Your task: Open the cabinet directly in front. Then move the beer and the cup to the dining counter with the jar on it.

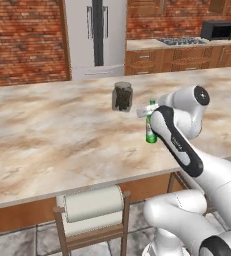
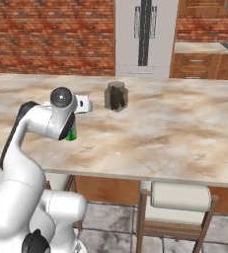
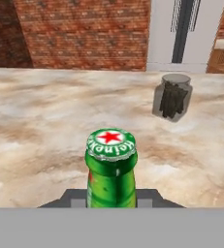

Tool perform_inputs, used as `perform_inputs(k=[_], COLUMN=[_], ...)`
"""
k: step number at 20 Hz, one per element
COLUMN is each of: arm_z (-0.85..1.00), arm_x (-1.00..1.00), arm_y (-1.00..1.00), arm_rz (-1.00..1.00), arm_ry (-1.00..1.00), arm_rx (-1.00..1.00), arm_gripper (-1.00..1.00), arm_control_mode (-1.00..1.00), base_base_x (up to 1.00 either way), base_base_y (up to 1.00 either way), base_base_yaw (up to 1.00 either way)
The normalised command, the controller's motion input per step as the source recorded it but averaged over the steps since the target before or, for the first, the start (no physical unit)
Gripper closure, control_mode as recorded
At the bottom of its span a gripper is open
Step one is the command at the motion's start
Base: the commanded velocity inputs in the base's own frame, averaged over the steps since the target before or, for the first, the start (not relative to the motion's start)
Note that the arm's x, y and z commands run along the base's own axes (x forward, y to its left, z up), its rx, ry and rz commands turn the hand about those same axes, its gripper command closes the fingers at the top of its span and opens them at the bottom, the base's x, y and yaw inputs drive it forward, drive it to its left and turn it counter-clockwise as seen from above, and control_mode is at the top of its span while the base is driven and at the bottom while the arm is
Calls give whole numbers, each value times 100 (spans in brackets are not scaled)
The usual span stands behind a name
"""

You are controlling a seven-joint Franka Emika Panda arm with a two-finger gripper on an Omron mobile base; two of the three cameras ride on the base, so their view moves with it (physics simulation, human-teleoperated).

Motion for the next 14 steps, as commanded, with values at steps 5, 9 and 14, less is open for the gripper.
perform_inputs(k=[5,9,14], arm_z=[-10,-14,-12], arm_x=[37,71,72], arm_y=[0,0,0], arm_rz=[-1,-6,-6], arm_ry=[-1,0,0], arm_rx=[-2,-3,-3], arm_gripper=[100,100,100], arm_control_mode=[-100,-100,-100], base_base_x=[0,0,0], base_base_y=[0,0,0], base_base_yaw=[0,0,0])
